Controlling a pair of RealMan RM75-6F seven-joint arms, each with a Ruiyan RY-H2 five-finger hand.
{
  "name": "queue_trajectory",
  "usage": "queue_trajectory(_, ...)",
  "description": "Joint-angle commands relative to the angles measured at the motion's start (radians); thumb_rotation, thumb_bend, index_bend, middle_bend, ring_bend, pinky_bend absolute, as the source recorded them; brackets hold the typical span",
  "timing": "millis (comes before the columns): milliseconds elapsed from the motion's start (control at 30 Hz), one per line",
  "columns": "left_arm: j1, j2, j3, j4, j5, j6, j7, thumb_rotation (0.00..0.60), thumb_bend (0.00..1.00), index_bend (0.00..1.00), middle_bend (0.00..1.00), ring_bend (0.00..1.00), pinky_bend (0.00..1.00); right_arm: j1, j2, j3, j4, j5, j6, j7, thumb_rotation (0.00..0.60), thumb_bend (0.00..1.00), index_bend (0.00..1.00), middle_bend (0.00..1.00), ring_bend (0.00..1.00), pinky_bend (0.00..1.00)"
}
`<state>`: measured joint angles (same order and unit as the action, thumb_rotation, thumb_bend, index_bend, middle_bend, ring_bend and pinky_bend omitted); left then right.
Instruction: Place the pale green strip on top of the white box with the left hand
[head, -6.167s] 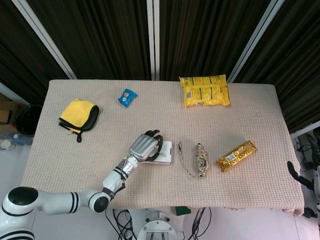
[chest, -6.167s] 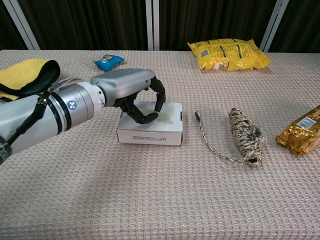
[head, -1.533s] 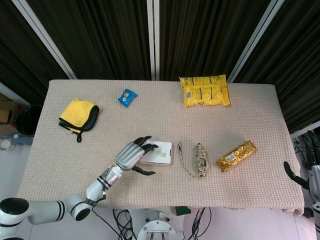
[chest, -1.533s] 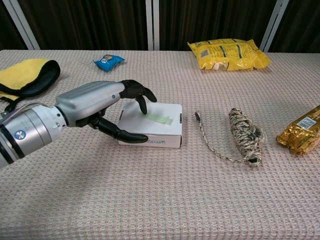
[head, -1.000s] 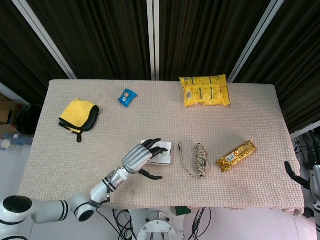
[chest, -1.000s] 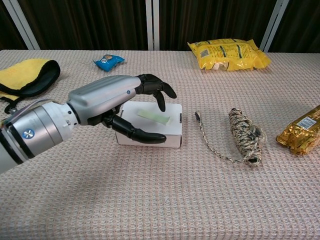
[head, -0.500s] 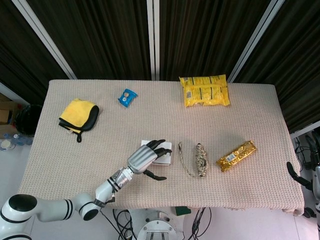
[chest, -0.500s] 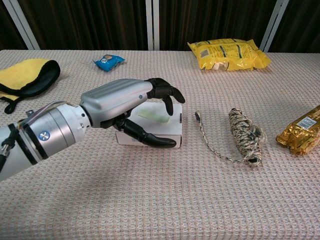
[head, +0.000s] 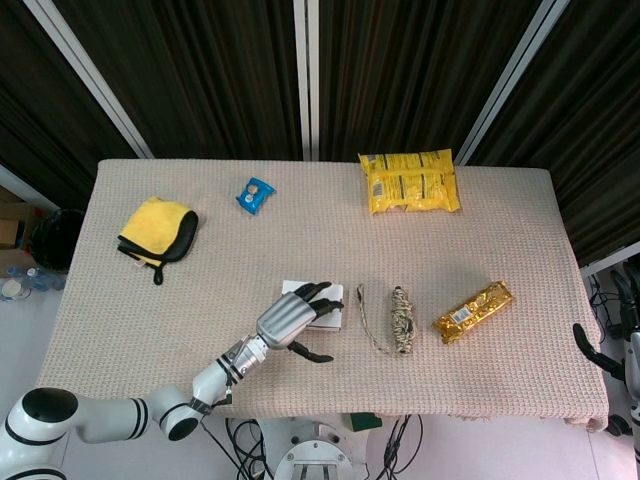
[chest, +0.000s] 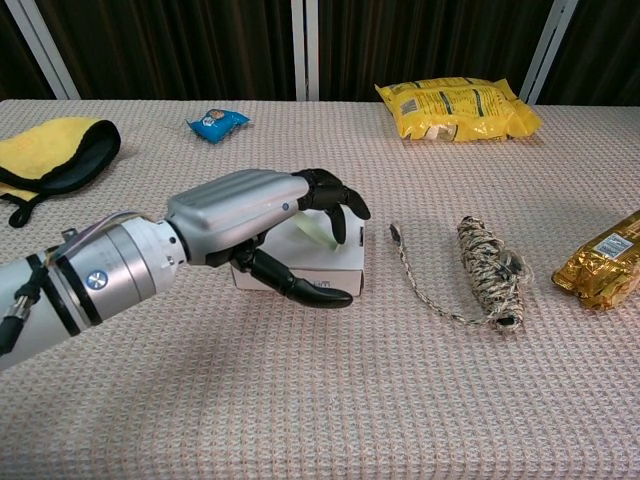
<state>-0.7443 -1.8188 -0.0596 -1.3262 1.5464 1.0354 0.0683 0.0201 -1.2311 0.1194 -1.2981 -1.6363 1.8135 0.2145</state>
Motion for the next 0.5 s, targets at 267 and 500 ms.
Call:
queue_trajectory(267, -0.001, -0.007, 0.005, 0.012, -0.004, -0.007, -0.002, 0.223, 0.00, 0.20, 0.35, 0.06, 0.17, 0.003, 0.000, 0.000, -0.003, -0.001, -0.004, -0.004, 0.547, 0.30, 0.00, 0.00, 0.00, 0.00)
queue_trajectory(500, -0.001, -0.002, 0.002, 0.000, 0.003, 0.006, -0.010, 0.224, 0.00, 0.20, 0.35, 0.06, 0.17, 0.002, 0.001, 0.002, -0.002, 0.000, -0.002, 0.000, 0.545, 0.30, 0.00, 0.00, 0.00, 0.00)
